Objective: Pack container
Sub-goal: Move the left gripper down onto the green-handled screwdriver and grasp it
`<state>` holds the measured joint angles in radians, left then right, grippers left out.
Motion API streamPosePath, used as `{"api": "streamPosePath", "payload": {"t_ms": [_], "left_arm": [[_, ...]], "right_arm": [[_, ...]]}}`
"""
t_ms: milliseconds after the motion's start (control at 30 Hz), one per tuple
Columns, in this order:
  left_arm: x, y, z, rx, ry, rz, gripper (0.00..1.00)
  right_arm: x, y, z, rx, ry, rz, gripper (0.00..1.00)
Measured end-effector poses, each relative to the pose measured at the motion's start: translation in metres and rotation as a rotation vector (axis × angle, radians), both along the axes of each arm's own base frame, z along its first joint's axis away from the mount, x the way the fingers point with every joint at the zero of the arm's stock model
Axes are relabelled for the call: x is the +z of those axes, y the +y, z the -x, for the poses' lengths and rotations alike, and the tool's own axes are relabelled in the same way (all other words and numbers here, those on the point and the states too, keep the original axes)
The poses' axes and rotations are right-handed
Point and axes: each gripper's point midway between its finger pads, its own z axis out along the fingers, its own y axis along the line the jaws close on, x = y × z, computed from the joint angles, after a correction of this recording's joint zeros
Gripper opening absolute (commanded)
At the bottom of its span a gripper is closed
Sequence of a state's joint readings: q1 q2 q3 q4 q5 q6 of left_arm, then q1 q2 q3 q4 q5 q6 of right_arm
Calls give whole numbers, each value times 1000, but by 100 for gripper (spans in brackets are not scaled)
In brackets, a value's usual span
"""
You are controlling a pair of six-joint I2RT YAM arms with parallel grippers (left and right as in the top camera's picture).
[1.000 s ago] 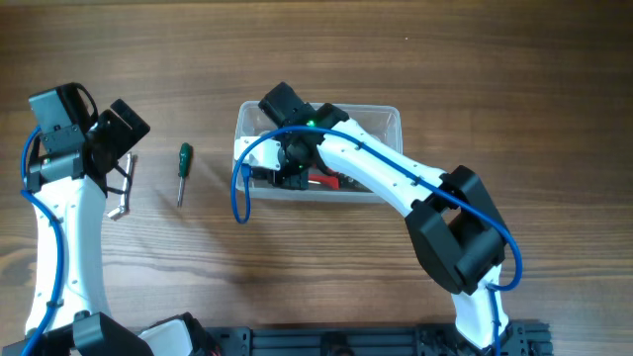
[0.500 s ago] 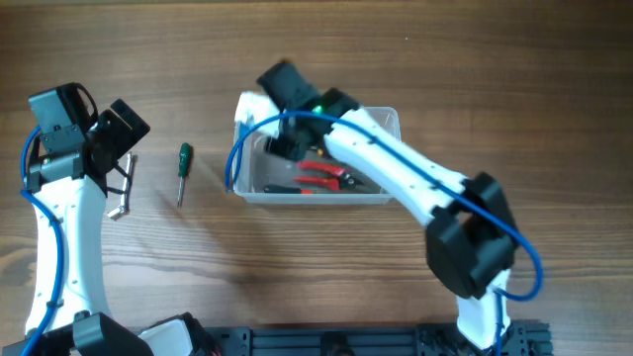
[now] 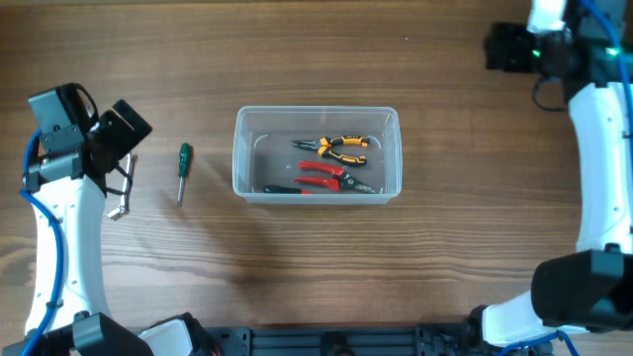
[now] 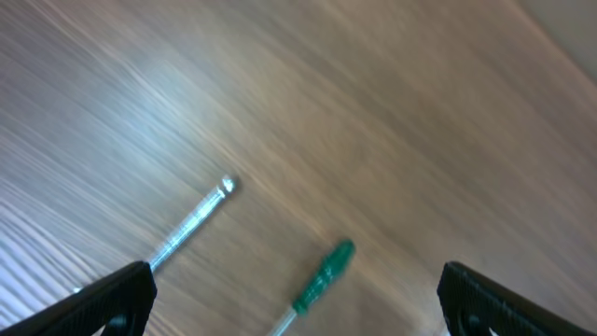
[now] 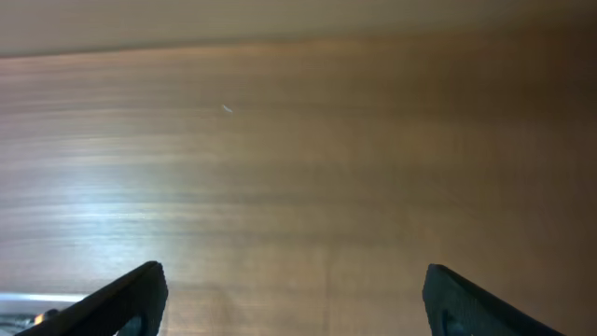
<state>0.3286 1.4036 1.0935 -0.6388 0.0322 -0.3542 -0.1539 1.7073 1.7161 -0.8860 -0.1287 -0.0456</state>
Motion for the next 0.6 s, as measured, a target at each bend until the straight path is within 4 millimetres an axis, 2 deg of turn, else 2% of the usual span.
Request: {"api": "streamPosePath", "payload": {"t_ms": [67, 167, 267, 367, 400, 600], "left_arm": [[-2, -20, -2, -65, -10, 90, 100], [-10, -41, -5, -153, 12, 126, 99], [-43, -75, -2, -329, 142, 110, 99], [-74, -92, 3, -439, 259, 68, 100], [-90, -96, 7, -485, 328, 23, 100], [-129, -80, 17, -496, 493, -85, 94]], "right_arm": [[-23, -22, 10, -93, 63, -58, 100], [-37, -27, 15, -144, 95, -103, 100], [-39, -25, 14, -157, 96, -124, 100], [-38, -24, 14, -159, 93, -127, 100], [-38, -24, 14, -158, 92, -130, 100], [-38, -24, 14, -160, 92, -132, 100]]}}
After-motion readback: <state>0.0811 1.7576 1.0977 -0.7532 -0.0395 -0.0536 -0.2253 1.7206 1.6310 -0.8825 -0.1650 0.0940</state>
